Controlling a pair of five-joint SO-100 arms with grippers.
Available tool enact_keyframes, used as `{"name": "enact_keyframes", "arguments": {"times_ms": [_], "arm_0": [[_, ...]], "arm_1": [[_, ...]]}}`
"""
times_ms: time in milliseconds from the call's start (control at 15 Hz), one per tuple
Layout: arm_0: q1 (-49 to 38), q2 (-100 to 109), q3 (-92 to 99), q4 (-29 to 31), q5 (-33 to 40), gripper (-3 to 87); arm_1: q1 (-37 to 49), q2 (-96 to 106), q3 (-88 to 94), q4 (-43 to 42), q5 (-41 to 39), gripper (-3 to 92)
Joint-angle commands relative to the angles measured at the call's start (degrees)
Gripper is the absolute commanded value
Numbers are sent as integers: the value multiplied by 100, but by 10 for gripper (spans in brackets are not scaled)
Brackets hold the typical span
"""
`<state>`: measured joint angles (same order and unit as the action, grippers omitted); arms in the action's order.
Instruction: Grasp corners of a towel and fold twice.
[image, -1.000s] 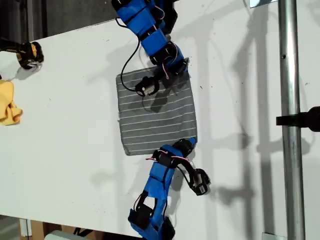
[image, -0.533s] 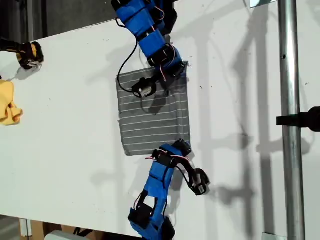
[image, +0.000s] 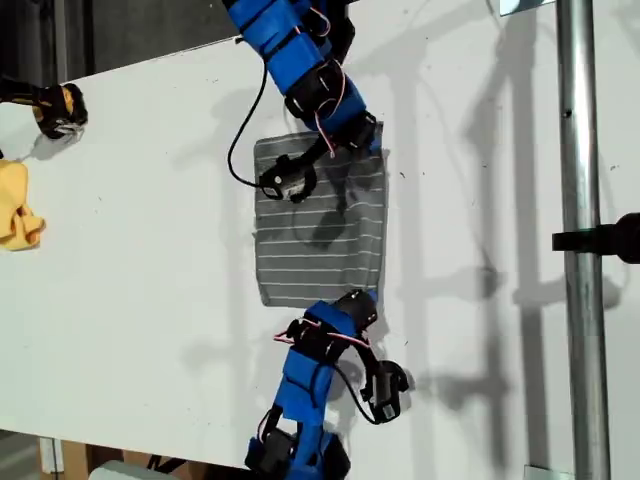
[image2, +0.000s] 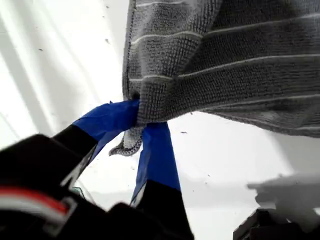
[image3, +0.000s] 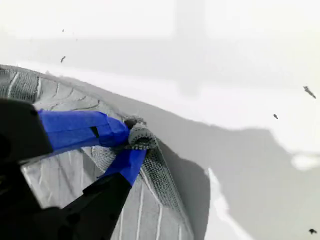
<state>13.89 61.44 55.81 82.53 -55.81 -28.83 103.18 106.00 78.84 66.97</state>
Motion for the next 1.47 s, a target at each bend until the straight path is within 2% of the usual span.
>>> {"name": "enact_keyframes", "arguments": {"times_ms": [0, 267, 600, 1067, 1400], "arm_0": [[114, 466, -158, -18, 70, -18], [-299, 563, -53, 141, 44, -18], [-1441, 791, -18, 571, 721, -18], [-3217, 826, 9, 712, 1687, -18], [-3946, 747, 26, 606, 2083, -18]], "arm_1": [[-158, -167, -668, -62, -308, -1], [624, -158, -712, 554, -334, -1], [2109, 237, -598, 1020, -905, -1], [4808, 1274, -70, 1055, -2408, -1], [6091, 1512, 105, 773, -3340, -1]]}}
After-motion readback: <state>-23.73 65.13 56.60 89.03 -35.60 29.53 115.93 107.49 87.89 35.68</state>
